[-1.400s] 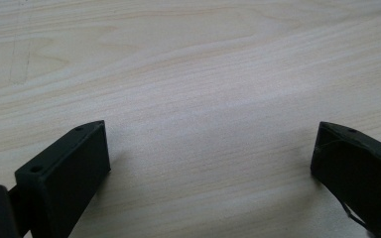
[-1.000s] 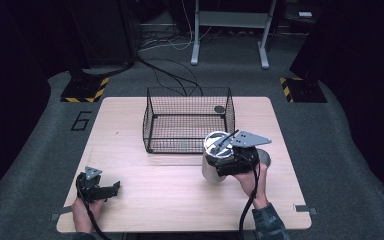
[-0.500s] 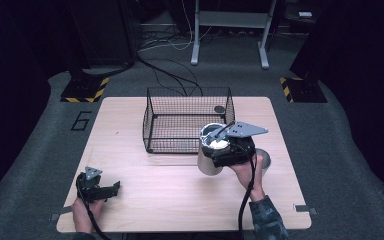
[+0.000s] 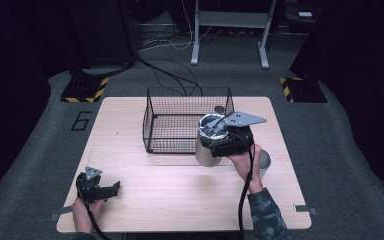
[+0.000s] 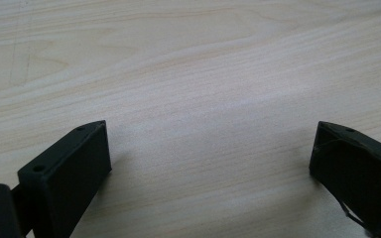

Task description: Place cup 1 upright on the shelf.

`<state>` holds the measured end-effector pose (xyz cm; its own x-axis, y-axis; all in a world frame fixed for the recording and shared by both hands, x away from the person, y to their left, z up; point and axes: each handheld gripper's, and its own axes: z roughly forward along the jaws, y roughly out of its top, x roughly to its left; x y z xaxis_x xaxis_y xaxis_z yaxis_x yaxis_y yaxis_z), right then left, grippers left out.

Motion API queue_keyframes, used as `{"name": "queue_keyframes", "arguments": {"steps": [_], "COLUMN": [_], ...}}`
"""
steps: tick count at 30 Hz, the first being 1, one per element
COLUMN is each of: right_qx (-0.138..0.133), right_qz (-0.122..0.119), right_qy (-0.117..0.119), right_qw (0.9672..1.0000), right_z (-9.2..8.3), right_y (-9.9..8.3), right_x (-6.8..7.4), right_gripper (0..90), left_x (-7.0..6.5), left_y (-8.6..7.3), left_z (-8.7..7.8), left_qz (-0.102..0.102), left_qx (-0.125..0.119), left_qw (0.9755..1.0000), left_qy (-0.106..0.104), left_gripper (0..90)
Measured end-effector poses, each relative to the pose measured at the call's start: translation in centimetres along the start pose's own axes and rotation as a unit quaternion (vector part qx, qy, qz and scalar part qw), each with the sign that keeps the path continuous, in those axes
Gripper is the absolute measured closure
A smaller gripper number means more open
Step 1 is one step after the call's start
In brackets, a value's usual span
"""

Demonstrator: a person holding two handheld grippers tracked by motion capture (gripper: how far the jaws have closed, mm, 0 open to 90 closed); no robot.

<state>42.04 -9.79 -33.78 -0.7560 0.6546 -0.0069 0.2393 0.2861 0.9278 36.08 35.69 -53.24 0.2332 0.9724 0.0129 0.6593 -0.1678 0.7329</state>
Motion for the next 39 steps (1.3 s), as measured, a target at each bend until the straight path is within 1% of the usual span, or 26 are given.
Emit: {"name": "queue_keyframes", "arguments": {"steps": [1, 2, 4, 5, 7, 8, 12, 14, 16, 17, 18, 24, 29, 32, 36, 37, 39], "right_qx": [0.003, -0.001, -0.002, 0.001, -0.002, -0.002, -0.002, -0.002, -0.002, 0.001, 0.000, -0.004, -0.004, -0.004, -0.012, -0.010, -0.012], "right_qz": [0.000, -0.001, 0.002, 0.004, 0.001, 0.005, 0.001, 0.004, 0.002, 0.005, 0.002, 0.002, -0.003, -0.001, -0.003, 0.003, -0.002], "right_qy": [0.000, -0.001, -0.001, -0.001, -0.003, -0.004, -0.003, -0.003, -0.004, -0.004, -0.003, -0.003, -0.003, -0.002, -0.003, -0.001, -0.003], "right_qw": [1.0000, 1.0000, 1.0000, 1.0000, 1.0000, 1.0000, 1.0000, 1.0000, 1.0000, 1.0000, 1.0000, 1.0000, 1.0000, 1.0000, 0.9999, 0.9999, 0.9999], "right_z": [0.0, 0.2, 0.4, 0.4, 0.6, 0.7, 1.1, 1.3, 1.6, 1.7, 1.9, 2.5, 3.1, 3.6, 4.0, 4.0, 4.3], "right_y": [0.1, 0.2, 0.5, 0.6, 0.8, 0.9, 1.2, 1.4, 1.7, 1.8, 1.9, 2.7, 3.3, 3.7, 4.0, 4.1, 4.3], "right_x": [-0.1, -0.2, -0.3, -0.4, -0.6, -0.6, -0.8, -0.9, -1.0, -1.0, -1.1, -1.3, -1.4, -1.4, -1.4, -1.4, -1.5], "right_gripper": [3.3, 3.4, 3.4, 3.4, 3.4, 3.3, 3.4, 3.4, 3.4, 3.4, 3.4, 3.4, 3.4, 3.4, 3.4, 3.4, 3.4], "left_x": [-0.1, 0.0, 0.0, 0.0, -0.1, 0.0, -0.1, -0.1, -0.1, -0.1, -0.1, -0.1, -0.1, -0.1, -0.1, -0.1, -0.1], "left_y": [0.0, 0.0, 0.0, 0.0, 0.0, 0.0, 0.0, 0.0, 0.0, 0.0, 0.0, 0.0, 0.0, 0.0, 0.0, 0.0, 0.0], "left_z": [0.0, 0.0, 0.0, 0.0, 0.0, 0.0, 0.0, 0.0, 0.0, 0.0, 0.0, 0.0, 0.0, 0.0, 0.0, 0.0, 0.0], "left_qz": [-0.003, 0.000, -0.002, 0.001, -0.005, -0.003, -0.004, -0.005, -0.005, -0.005, -0.005, -0.004, -0.005, -0.004, -0.005, -0.004, -0.005], "left_qx": [-0.003, 0.001, -0.001, 0.000, -0.003, -0.003, -0.004, -0.004, -0.004, -0.004, -0.004, -0.004, -0.004, -0.004, -0.004, -0.004, -0.004], "left_qw": [1.0000, 1.0000, 1.0000, 1.0000, 1.0000, 1.0000, 1.0000, 1.0000, 1.0000, 1.0000, 1.0000, 1.0000, 1.0000, 1.0000, 1.0000, 1.0000, 1.0000], "left_qy": [0.000, -0.001, 0.000, 0.000, 0.000, -0.001, 0.000, -0.001, -0.001, 0.000, -0.001, 0.000, -0.001, -0.001, -0.001, 0.000, -0.001], "left_gripper": [2.5, 2.5, 2.5, 2.5, 2.5, 2.7, 2.8, 2.8, 2.8, 2.8, 2.8, 2.8, 2.9, 2.9, 2.9, 2.9, 2.9]}}
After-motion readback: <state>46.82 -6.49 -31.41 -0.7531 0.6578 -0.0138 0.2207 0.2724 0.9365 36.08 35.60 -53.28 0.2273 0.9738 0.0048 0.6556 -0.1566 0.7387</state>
